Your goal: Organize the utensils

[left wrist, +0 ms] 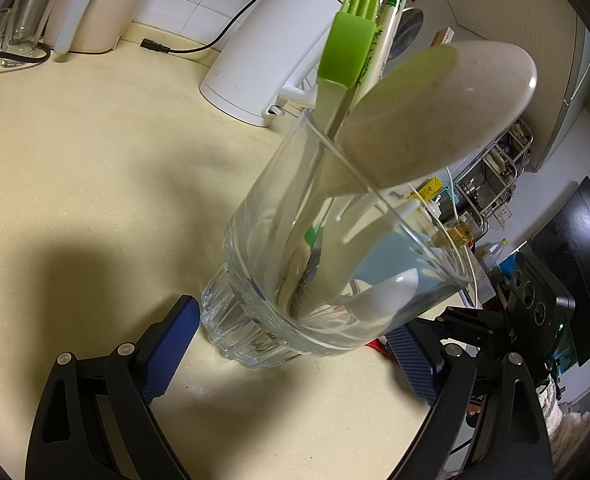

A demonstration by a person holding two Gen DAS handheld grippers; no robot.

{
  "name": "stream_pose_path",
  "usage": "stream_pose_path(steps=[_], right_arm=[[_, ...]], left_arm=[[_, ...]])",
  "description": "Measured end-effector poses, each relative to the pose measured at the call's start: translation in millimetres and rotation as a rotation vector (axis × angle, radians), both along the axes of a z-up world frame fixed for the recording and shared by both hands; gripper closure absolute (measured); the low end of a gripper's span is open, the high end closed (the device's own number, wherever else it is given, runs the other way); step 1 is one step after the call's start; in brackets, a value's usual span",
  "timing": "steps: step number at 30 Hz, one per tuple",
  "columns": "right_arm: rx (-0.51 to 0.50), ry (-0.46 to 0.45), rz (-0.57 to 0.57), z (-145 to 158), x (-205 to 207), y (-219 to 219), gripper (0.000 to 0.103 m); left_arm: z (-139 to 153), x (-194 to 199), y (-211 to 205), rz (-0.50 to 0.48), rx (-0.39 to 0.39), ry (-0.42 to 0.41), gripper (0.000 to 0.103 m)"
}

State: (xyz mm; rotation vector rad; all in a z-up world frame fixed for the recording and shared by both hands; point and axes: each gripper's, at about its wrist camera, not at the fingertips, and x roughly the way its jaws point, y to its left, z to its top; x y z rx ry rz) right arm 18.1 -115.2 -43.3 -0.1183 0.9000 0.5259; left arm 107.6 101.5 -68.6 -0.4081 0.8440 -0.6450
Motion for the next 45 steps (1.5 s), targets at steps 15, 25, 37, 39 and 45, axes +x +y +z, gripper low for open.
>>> stream_pose_path(steps=[15, 25, 37, 39, 45], right_arm=[[-0.091, -0.02, 0.061, 1.1, -2.1, 14.4, 0.078], [-0.113, -0.016, 0.12, -3.8, 7.8, 35.2, 0.078], [-0.066, 0.024, 0.136, -5.2, 9.7, 33.5, 0.083], [-0.064, 0.02, 0.123, -5.1, 10.4, 34.5, 0.084], [-0.009, -0.04, 0.045, 9.5, 7.5, 23.1, 0.089]], left_arm=[[-0.2, 0.1, 0.0, 0.0, 0.0, 0.0, 0.009], [-0.2, 0.1, 0.1, 0.0, 0.0, 0.0, 0.009], [-0.2, 0.2, 0.1, 0.0, 0.0, 0.0, 0.009], [-0.2, 0.2, 0.1, 0.0, 0.0, 0.0, 0.009], [-0.3, 0.2, 0.1, 0.0, 0.0, 0.0, 0.009]])
